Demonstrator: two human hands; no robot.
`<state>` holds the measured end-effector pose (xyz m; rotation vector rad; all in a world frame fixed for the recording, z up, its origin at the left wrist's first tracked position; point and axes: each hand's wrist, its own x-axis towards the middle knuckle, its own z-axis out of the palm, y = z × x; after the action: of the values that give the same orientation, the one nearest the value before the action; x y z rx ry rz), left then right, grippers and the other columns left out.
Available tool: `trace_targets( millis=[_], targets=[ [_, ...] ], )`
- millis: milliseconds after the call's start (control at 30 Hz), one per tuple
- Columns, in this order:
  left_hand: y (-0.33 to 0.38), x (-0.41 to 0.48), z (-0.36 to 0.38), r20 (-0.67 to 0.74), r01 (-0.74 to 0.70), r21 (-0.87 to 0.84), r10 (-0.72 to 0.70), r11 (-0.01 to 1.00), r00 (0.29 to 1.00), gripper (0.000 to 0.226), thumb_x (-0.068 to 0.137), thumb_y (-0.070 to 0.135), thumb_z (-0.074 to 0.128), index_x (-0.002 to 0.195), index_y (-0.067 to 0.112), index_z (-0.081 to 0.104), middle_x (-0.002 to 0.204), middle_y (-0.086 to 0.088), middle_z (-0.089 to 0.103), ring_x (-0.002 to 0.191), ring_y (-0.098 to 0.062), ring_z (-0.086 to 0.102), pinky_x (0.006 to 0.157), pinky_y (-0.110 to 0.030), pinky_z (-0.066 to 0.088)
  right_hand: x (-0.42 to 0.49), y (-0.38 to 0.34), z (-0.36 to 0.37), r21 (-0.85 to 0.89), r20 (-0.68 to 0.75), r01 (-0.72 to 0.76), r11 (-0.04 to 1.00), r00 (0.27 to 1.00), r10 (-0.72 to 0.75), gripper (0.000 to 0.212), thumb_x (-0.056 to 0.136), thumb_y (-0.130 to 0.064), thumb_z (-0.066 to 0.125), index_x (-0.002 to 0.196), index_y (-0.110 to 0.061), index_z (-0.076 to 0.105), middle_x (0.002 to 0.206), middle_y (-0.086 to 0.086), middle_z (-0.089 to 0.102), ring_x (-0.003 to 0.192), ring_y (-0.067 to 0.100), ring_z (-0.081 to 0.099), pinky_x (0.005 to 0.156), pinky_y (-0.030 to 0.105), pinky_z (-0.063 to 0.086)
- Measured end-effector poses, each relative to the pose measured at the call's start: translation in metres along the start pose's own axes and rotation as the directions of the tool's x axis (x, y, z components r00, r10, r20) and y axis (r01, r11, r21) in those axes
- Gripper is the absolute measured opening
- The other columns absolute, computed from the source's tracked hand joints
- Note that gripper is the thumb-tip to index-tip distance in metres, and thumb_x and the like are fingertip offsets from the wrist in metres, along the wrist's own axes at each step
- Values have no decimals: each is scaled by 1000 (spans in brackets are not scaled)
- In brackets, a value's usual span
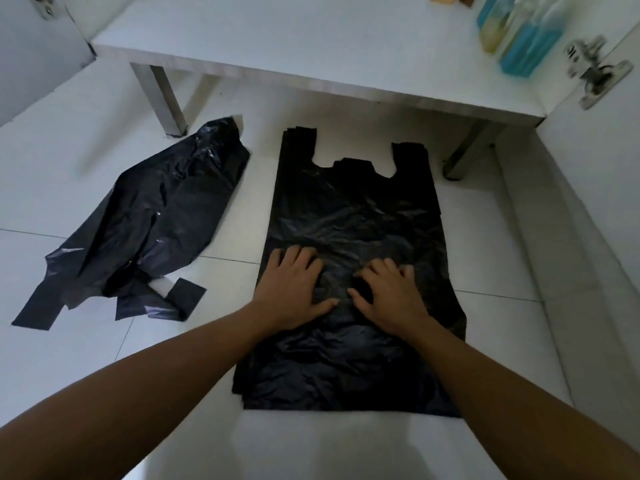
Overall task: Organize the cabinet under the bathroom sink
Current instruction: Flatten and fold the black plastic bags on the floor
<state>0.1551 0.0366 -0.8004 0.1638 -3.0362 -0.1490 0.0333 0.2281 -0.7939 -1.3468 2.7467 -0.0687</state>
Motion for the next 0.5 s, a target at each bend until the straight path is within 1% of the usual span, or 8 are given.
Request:
trace_targets(
  millis=[67, 133, 200, 267, 333, 400, 433, 500],
  targets=[
    [0, -11, 7, 49, 11, -17, -11, 1000, 999, 82, 84, 82, 35, 134, 19, 54, 138, -7, 50, 126, -30, 44, 105, -52, 36, -5, -5, 5, 15, 9, -35, 999, 999, 35, 48, 92, -61, 43, 123, -28, 57, 120, -3, 51, 112, 22, 46, 89, 44, 35],
    [-5, -19, 14, 80, 29, -71, -24, 997, 997, 86, 86, 80, 32, 146, 20, 46, 148, -6, 45, 138, -30, 38, 114, -55, 29, -5, -9, 7, 22, 7, -56, 998, 998, 56, 52, 92, -64, 39, 127, -28, 55, 124, -4, 48, 115, 21, 44, 91, 44, 36],
    [-7, -25, 15, 108, 57, -115, -45, 992, 993, 89, 88, 78, 28, 155, 20, 33, 159, -4, 33, 150, -28, 23, 122, -56, 14, -3, -13, 4, 40, 8, -62, 997, 998, 61, 57, 91, -68, 36, 129, -28, 53, 127, -4, 46, 118, 21, 42, 93, 45, 36],
    [-7, -30, 13, 84, 81, -134, -70, 988, 994, 88, 90, 77, 24, 158, 21, 25, 164, -2, 23, 154, -26, 9, 123, -55, 4, 2, -14, 2, 64, 30, -57, 996, 998, 55, 61, 91, -69, 34, 134, -29, 49, 131, -5, 44, 123, 20, 40, 97, 46, 36],
    [-3, -36, 7, 55, 71, -135, -64, 988, 996, 88, 89, 80, 24, 155, 22, 32, 161, -3, 29, 153, -28, 14, 123, -57, 5, 6, -13, 0, 72, 70, -38, 997, 997, 33, 63, 92, -68, 34, 139, -28, 45, 136, -6, 42, 128, 19, 37, 102, 48, 35],
    [3, -42, 6, 106, 45, -115, -33, 992, 994, 97, 83, 90, 23, 153, 24, 36, 158, -2, 32, 151, -29, 19, 120, -62, 5, 8, -12, -4, 83, 94, -29, 996, 995, 21, 62, 94, -66, 34, 142, -28, 43, 140, -5, 41, 132, 19, 36, 105, 49, 32],
    [5, -45, 8, 147, 42, -106, -26, 993, 989, 104, 78, 94, 23, 155, 25, 32, 160, -1, 29, 152, -28, 16, 119, -64, 4, 7, -12, -6, 96, 75, -43, 994, 996, 36, 60, 95, -64, 34, 142, -28, 43, 141, -5, 42, 133, 18, 35, 107, 49, 29],
    [6, -50, 15, 181, 42, -86, -25, 995, 983, 116, 70, 101, 25, 158, 25, 23, 164, 0, 21, 154, -28, 7, 118, -66, 2, 0, -16, -9, 120, -19, -97, 988, 995, 100, 57, 96, -61, 36, 141, -27, 46, 143, -3, 43, 134, 19, 36, 109, 49, 24]
  ],
)
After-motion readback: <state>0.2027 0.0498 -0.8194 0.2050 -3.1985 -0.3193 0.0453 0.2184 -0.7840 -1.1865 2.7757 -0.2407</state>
